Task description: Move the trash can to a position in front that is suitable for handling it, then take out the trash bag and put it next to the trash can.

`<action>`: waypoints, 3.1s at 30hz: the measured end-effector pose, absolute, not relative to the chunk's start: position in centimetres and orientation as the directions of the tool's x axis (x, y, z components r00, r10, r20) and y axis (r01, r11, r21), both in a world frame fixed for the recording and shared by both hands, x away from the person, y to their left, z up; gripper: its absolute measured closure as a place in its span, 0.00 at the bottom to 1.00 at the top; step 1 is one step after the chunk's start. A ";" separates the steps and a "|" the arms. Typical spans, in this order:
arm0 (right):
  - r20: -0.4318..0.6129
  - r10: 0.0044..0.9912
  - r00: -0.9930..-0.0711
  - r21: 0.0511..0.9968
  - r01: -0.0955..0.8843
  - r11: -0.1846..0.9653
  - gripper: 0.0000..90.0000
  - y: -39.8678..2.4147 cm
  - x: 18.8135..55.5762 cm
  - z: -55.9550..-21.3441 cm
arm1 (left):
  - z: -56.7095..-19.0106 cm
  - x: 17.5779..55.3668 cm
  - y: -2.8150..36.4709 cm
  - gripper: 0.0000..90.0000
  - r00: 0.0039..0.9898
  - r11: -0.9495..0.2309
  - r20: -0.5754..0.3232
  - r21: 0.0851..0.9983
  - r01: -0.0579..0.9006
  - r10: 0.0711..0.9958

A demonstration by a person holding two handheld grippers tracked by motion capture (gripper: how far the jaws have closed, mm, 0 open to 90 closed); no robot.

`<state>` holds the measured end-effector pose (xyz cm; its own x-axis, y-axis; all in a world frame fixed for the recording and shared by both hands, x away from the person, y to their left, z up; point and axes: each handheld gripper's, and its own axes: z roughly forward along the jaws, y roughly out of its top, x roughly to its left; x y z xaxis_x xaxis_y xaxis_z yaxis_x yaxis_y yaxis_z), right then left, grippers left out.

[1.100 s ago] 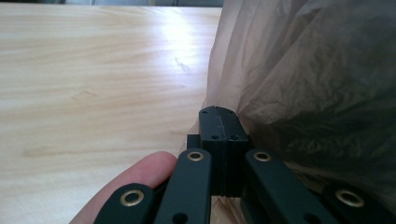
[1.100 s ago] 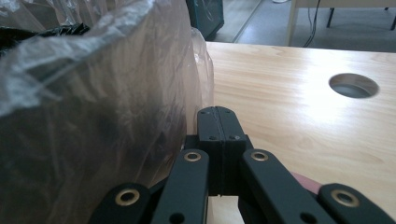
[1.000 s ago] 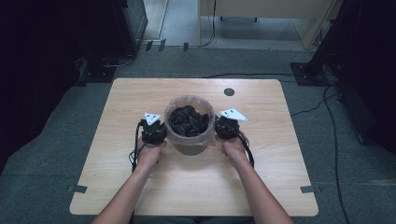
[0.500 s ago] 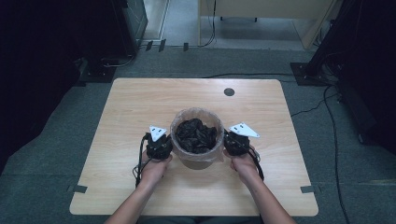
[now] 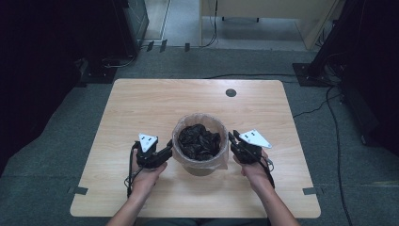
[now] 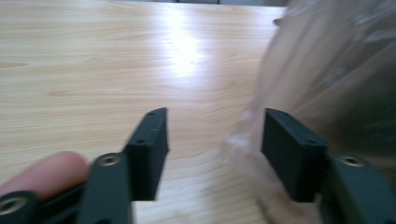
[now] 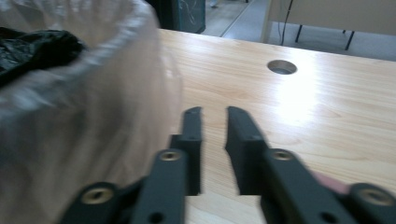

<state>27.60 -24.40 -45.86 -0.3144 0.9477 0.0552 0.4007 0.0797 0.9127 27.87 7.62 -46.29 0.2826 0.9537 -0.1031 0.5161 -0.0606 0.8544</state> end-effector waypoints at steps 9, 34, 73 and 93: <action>0.151 0.963 -0.223 0.890 0.455 -0.034 0.38 -28.5 26.4 -46.1 | -47.9 27.4 13.3 0.24 0.205 -0.050 -0.092 0.800 0.598 0.974; 0.081 0.997 -0.009 0.747 0.662 -0.054 0.10 -38.6 22.7 -51.2 | -52.0 25.1 22.2 0.18 0.137 -0.114 0.031 0.747 0.655 0.990; 0.024 1.000 -0.017 0.731 0.683 -0.005 0.10 -39.6 20.9 -52.7 | -51.7 25.4 18.1 0.19 0.209 -0.141 -0.006 0.721 0.679 0.978; 0.024 0.999 -0.021 0.730 0.683 -0.003 0.10 -39.6 21.1 -52.7 | -50.5 28.2 6.0 0.20 0.409 -0.271 0.006 0.757 0.595 0.913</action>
